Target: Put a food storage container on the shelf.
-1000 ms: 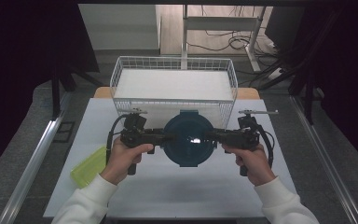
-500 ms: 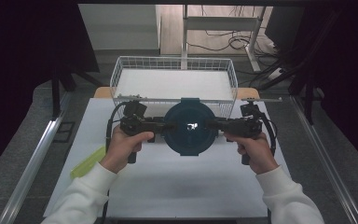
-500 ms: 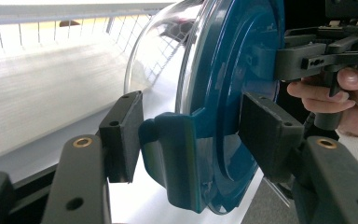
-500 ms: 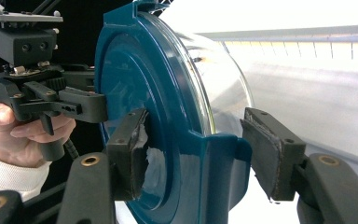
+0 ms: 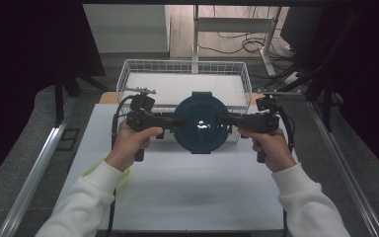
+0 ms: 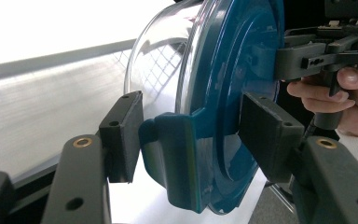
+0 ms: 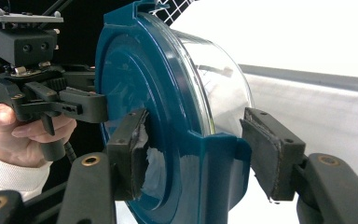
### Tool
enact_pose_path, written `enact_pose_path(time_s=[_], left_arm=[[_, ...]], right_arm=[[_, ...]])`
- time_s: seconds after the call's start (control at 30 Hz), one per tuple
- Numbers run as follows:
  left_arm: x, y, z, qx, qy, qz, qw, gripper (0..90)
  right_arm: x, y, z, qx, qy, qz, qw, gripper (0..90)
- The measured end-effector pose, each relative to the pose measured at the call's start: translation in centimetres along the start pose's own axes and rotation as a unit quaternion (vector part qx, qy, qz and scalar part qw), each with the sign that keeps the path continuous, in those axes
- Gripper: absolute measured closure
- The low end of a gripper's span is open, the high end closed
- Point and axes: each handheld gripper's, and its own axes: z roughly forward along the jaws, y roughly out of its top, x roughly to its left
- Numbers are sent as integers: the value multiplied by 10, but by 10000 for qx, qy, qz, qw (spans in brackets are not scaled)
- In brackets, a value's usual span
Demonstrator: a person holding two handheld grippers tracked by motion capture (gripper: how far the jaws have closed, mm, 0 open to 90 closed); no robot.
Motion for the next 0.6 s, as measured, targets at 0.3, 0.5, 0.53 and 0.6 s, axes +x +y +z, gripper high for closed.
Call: enact_pose_path(time_s=[0.3,0.5,0.53,0.6], left_arm=[[3,12,0,-32,-38,20,10000,417],[2,20,-1,-41,-47,9,10000,416],[2,23,-1,-36,-31,12,10000,416],[2,26,-2,-51,-28,35,10000,416]], right_arm=[[0,15,0,15,-15,-64,10000,424],[1,23,-2,-15,-30,-65,10000,424],[1,24,-3,-22,-28,-61,10000,425],[1,27,-3,-41,-15,-60,10000,425]])
